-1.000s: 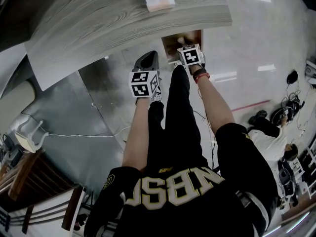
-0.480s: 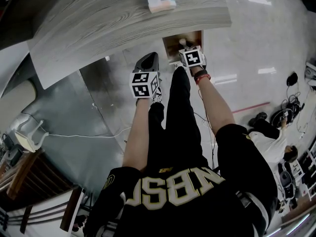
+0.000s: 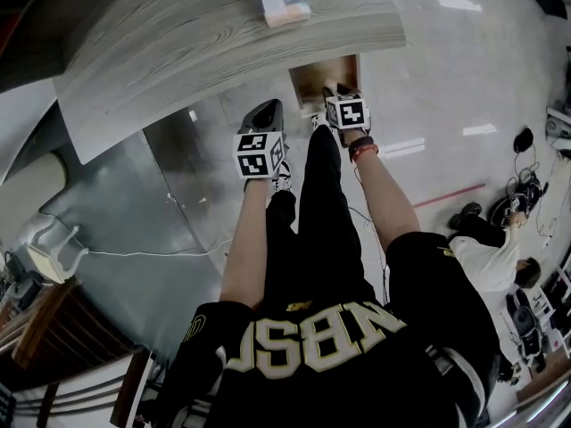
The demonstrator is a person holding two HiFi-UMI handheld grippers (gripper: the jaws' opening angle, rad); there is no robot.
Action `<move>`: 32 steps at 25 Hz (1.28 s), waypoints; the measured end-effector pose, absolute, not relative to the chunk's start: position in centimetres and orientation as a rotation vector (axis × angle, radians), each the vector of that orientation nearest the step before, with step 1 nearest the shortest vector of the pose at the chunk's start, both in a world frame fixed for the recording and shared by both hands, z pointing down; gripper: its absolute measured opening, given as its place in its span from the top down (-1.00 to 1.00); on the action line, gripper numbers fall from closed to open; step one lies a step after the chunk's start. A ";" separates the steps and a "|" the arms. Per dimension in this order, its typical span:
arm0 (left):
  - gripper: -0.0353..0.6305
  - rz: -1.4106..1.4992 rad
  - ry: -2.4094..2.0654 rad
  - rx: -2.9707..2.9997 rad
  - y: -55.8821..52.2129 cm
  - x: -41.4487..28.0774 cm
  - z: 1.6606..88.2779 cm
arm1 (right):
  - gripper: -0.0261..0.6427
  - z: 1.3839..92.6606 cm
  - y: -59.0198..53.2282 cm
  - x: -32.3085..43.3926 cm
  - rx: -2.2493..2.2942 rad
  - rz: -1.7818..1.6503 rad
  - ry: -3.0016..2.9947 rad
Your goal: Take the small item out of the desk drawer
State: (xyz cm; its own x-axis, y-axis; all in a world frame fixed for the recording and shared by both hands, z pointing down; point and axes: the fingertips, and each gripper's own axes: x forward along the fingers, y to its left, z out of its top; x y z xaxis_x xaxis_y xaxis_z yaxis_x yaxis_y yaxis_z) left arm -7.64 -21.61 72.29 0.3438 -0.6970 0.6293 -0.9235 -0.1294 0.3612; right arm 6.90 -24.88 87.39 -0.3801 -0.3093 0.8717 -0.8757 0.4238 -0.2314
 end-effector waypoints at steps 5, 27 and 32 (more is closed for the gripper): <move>0.86 0.420 -1.413 1.895 -20.6 -7.8 71.9 | 0.50 86.4 -23.8 7.3 1.039 0.939 -1.900; 0.86 0.381 -1.450 2.003 -17.9 -9.5 65.4 | 0.50 73.2 -20.0 9.5 1.290 0.868 -1.964; 0.86 0.361 -1.470 2.036 -17.5 -10.3 62.9 | 0.50 69.2 -20.1 9.8 1.381 0.832 -2.030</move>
